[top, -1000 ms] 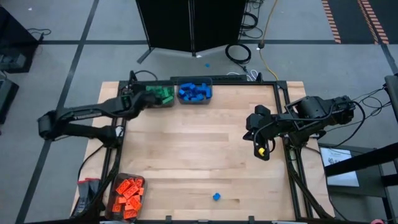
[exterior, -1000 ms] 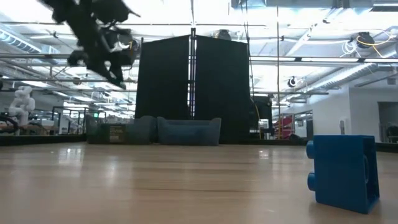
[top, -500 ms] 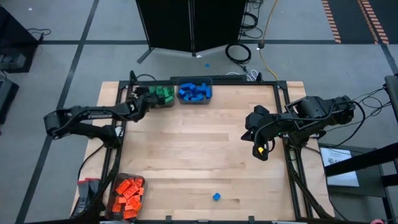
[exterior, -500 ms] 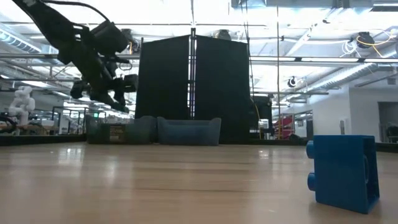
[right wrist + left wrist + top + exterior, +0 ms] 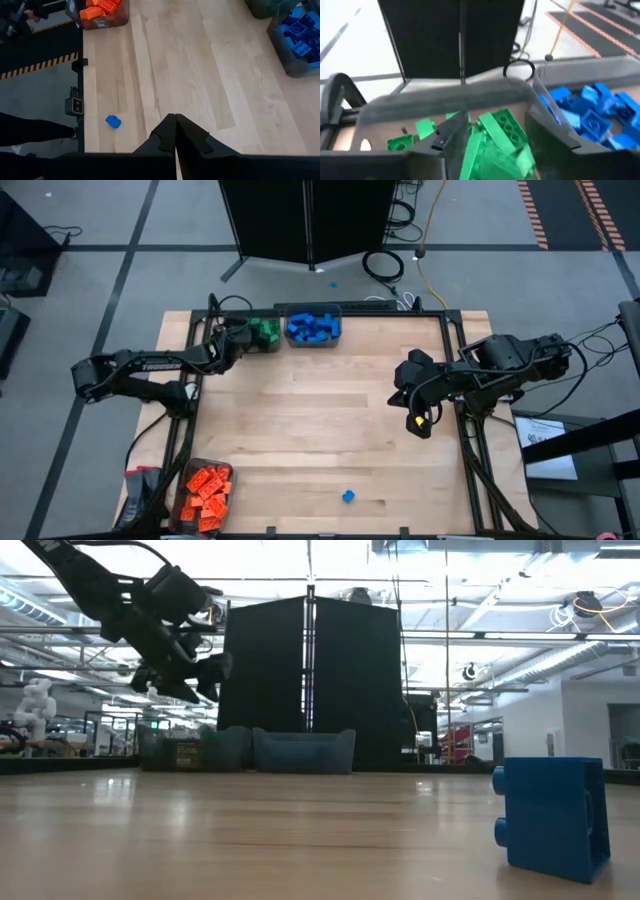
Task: Sort blocks
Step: Put the green gamepiece into the top left black bin, then put the blue gamepiece into the top right black bin
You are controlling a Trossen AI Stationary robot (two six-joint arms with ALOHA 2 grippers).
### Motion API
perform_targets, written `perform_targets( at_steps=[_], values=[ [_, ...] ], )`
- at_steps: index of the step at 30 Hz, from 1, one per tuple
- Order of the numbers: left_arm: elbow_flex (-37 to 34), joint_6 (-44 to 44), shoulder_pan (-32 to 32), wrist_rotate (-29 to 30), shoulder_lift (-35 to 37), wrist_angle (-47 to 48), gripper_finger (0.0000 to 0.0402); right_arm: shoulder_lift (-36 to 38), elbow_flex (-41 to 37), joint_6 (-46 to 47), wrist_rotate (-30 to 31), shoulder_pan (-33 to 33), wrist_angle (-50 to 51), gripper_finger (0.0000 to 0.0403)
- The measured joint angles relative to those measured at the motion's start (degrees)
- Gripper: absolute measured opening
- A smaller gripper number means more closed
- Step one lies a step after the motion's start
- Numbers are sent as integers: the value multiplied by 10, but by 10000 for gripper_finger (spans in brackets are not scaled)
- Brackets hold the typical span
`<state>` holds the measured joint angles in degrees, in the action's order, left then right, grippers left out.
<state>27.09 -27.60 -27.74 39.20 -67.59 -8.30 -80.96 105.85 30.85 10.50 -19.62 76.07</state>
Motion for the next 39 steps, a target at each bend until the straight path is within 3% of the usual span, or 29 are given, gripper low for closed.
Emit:
perform_targets(
  at_steps=[6,9,15,19,23,29,33,39],
  values=[
    [0,13,0,-2,0,-16,241,0,0,0,-1,0,0,0],
    [0,-24,0,-89,0,-32,254,0,0,-2,-1,0,0,0],
    [1,-62,41,-338,-1,-114,257,0,0,-7,-1,0,0,0],
    [8,-66,122,-415,-2,-116,243,0,0,-16,-1,0,0,0],
    [29,-62,231,-412,-2,-122,230,0,0,-20,-1,0,0,0],
    [73,-35,358,-326,-27,-123,228,0,0,-30,-1,0,0,0],
    [127,49,423,-295,-87,-123,228,0,0,-33,-1,0,-2,0],
    [239,136,469,-308,-221,-116,239,0,0,-33,-2,0,-4,0]
  ],
)
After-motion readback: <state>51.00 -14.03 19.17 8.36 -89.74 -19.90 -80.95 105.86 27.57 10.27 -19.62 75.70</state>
